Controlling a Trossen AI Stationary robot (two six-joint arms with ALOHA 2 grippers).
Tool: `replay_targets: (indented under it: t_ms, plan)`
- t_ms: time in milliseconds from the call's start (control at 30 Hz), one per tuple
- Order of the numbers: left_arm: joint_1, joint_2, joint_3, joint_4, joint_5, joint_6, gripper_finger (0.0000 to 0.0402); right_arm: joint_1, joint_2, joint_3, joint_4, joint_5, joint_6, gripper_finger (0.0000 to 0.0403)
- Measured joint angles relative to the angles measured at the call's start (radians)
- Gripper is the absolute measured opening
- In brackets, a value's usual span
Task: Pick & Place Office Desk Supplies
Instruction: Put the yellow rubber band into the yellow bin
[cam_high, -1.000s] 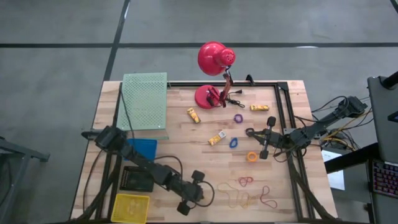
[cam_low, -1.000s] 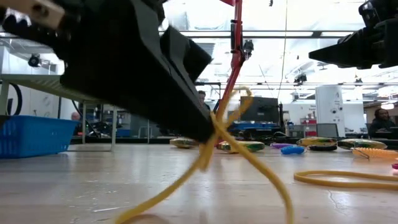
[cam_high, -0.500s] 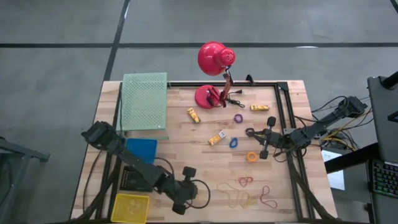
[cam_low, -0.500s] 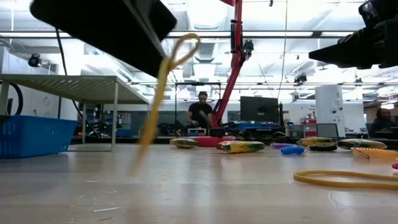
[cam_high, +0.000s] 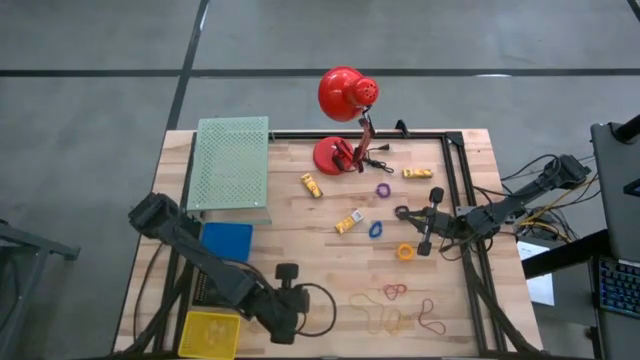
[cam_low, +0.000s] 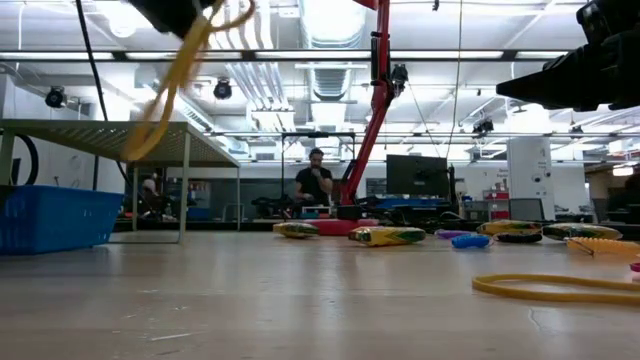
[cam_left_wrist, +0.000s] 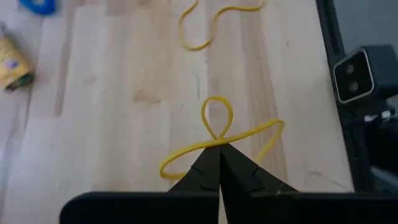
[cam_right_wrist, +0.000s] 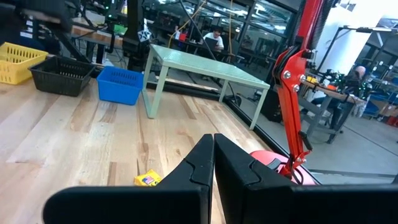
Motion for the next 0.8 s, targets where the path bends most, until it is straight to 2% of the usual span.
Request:
replay_targets:
  t_ms: [167, 333, 800]
  plan:
    - [-0.004, 0.000, 0.070, -0.101, 0.000, -0.092, 0.0002, 0.000, 0.000, 0.000, 0.000, 0.000, 0.000, 0.0008]
    - [-0.019, -0.001, 0.091, -0.194, 0.012, -0.186, 0.0002, 0.001, 0.000, 0.000, 0.000, 0.000, 0.000, 0.0008]
    - [-0.116, -0.030, 0.091, -0.457, 0.174, -0.541, 0.0002, 0.001, 0.000, 0.000, 0.000, 0.000, 0.000, 0.0008]
